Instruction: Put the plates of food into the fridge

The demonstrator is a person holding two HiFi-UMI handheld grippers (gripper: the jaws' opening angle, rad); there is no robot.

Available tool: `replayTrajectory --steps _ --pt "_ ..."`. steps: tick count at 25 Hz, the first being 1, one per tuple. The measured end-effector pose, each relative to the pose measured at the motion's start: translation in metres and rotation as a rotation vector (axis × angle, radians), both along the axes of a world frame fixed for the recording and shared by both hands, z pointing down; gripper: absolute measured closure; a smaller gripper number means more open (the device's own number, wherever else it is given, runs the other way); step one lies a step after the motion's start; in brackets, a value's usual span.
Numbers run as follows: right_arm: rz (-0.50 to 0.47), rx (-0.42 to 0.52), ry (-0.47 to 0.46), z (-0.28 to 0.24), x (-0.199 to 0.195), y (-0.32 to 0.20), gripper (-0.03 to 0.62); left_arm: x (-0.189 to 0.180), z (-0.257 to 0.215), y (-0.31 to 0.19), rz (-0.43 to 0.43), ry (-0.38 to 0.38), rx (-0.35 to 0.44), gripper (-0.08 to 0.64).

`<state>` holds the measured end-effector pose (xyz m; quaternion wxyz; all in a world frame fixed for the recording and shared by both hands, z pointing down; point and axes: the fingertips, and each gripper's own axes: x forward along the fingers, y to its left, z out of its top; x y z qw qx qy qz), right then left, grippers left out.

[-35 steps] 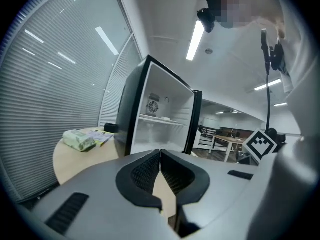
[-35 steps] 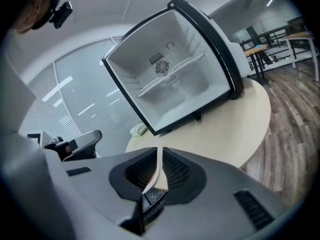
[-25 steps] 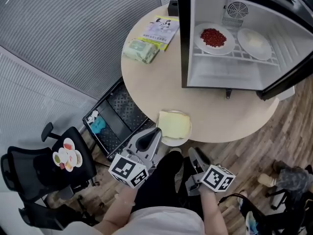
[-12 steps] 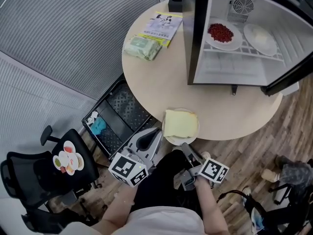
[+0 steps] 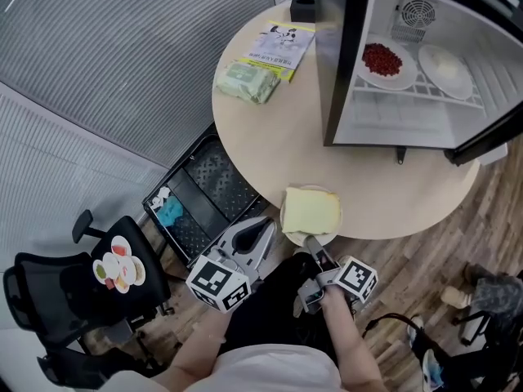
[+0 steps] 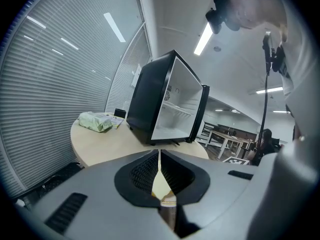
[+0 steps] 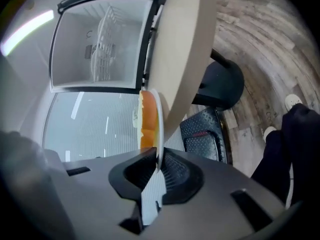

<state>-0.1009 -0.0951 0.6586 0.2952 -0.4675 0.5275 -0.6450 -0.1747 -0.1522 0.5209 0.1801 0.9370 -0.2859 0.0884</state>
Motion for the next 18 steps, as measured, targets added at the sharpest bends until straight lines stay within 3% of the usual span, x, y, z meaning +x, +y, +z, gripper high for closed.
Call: replayTrajectory --steps 9,18 --pt "0.061 0.014 -0.145 -0.007 0.006 -0.005 0.574 0.010 0.000 -0.007 0.016 -0.003 0.005 0.555" --pt "0.102 0.078 -0.164 -0.052 0.039 -0.011 0.574 0.033 -0.011 -0.017 0.050 0.017 0.033 0.555"
